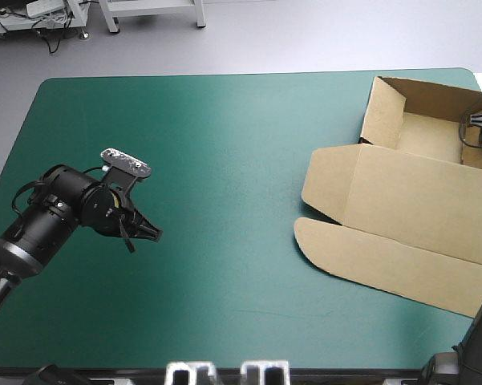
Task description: Fold the box
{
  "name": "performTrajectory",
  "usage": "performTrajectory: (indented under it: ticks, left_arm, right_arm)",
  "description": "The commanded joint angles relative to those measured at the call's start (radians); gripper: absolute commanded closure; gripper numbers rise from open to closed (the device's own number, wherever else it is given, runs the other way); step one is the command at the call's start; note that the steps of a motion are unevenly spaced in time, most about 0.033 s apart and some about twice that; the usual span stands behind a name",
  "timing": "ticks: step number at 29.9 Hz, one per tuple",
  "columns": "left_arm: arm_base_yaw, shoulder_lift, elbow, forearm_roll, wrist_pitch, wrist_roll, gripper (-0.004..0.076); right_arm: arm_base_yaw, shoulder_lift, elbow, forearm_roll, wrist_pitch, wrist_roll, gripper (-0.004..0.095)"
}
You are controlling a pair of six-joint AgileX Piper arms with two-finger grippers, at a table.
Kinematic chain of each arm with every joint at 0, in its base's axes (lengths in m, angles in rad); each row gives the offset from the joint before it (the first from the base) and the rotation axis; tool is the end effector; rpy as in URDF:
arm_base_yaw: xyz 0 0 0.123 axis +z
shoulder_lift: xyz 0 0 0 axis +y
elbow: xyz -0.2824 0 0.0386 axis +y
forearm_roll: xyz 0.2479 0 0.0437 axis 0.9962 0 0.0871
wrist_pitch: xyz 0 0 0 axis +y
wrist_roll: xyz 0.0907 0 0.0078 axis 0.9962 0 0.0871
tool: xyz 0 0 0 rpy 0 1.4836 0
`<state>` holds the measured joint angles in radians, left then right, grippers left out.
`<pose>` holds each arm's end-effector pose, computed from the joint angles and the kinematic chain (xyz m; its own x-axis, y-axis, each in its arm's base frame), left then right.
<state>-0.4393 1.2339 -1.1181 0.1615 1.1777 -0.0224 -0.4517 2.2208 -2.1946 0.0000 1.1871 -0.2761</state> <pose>0.2110 -0.0842 0.3330 -0.8286 0.4330 -0.3550 0.4055 0.9012 0.1528 0.4405 -0.2137 0.2794 -0.9004 0.1339 -0.4139 0.1986 0.9730 -0.1173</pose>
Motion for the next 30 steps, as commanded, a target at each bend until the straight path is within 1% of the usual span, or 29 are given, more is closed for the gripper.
performTrajectory:
  ticks: [1, 4, 8, 11, 15, 17, 18, 20, 22, 25, 26, 27, 28, 30]
  left_arm:
    - [-0.001, -0.027, -0.022, 0.015, -0.018, -0.010, 0.0734]
    - [-0.001, -0.027, -0.022, 0.019, -0.022, -0.010, 0.0734]
    - [-0.001, -0.027, -0.024, 0.037, -0.022, -0.010, 0.0734]
    - [-0.001, -0.027, -0.024, 0.041, -0.026, -0.010, 0.0734]
    - [-0.001, -0.027, -0.024, 0.041, -0.032, -0.010, 0.0734]
    - [-0.001, -0.027, -0.024, 0.041, -0.032, -0.010, 0.0734]
    - [-0.001, -0.027, -0.024, 0.041, -0.035, -0.010, 0.0734]
    - [-0.001, -0.027, -0.024, 0.043, -0.042, -0.010, 0.0734]
    - [-0.001, -0.027, -0.024, 0.046, -0.059, -0.010, 0.0734]
    - [-0.001, -0.027, -0.024, 0.046, -0.107, -0.018, 0.0734]
    - [-0.001, -0.027, -0.024, 0.046, -0.115, -0.020, 0.0734]
    - [-0.001, -0.027, -0.024, 0.046, -0.124, -0.020, 0.0734]
    - [-0.001, -0.027, -0.024, 0.046, -0.129, -0.020, 0.0734]
    - [-0.001, -0.027, -0.024, 0.046, -0.138, -0.020, 0.0734]
  right_arm:
    - [-0.031, -0.079, -0.054, -0.040, -0.020, 0.010, 0.0007]
    - [-0.040, -0.100, -0.106, -0.040, 0.000, 0.011, 0.0011]
    - [-0.042, -0.158, -0.184, -0.024, -0.003, 0.009, 0.0055]
    - [-0.042, -0.204, -0.254, 0.022, 0.002, 0.009, 0.0092]
    - [-0.042, -0.260, -0.285, 0.213, 0.031, -0.015, 0.0163]
    - [-0.042, -0.274, -0.283, 0.349, 0.061, -0.054, 0.0210]
    - [-0.042, -0.278, -0.280, 0.395, 0.061, -0.066, 0.0236]
    - [-0.033, -0.285, -0.280, 0.471, 0.061, -0.066, 0.0323]
    - [-0.015, -0.292, -0.280, 0.494, 0.061, -0.066, 0.0441]
    - [0.028, -0.308, -0.280, 0.494, 0.061, -0.041, 0.0686]
    - [0.042, -0.310, -0.280, 0.494, 0.061, -0.041, 0.0773]
    - [0.056, -0.315, -0.280, 0.494, 0.063, -0.041, 0.0840]
    - [0.073, -0.320, -0.278, 0.494, 0.063, -0.041, 0.0933]
    - [0.105, -0.327, -0.278, 0.489, 0.063, -0.047, 0.0923]
